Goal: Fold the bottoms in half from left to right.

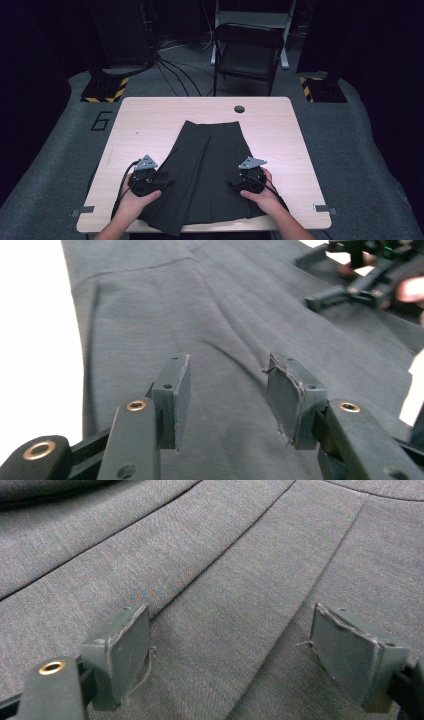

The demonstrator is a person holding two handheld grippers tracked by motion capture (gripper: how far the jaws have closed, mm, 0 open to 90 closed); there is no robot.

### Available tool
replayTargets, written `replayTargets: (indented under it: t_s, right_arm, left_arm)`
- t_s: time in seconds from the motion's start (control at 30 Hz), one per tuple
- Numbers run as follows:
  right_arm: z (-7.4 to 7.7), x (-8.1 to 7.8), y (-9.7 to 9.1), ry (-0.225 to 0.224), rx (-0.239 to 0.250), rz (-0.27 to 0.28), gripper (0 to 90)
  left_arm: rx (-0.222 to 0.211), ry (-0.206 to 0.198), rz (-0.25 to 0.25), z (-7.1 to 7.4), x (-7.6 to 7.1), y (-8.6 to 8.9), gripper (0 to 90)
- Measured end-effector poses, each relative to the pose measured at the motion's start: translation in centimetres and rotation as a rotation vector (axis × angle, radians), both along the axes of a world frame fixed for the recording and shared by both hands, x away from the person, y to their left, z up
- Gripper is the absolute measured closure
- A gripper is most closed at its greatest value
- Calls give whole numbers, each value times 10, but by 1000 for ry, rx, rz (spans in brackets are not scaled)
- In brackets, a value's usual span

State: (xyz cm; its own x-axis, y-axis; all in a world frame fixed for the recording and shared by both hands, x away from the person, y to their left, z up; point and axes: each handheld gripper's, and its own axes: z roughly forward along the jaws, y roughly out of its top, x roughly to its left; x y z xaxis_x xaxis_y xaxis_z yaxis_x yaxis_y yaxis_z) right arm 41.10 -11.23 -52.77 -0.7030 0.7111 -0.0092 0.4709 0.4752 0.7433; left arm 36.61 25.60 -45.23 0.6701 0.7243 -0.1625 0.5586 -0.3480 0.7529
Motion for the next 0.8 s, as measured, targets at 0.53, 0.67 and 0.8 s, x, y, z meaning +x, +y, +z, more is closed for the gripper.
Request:
replayTargets:
  t_s: [0.53, 0.67, 0.8]
  right_arm:
    - [0, -1, 1, 2, 3, -7, 164]
    - [0, -1, 1, 1, -1, -11, 165]
    - [1, -1, 1, 6, -4, -18, 175]
  left_arm:
    - [36, 24, 171, -49, 35, 28, 424]
    - [40, 38, 198, -57, 40, 33, 401]
    - [30, 39, 206, -64, 42, 32, 385]
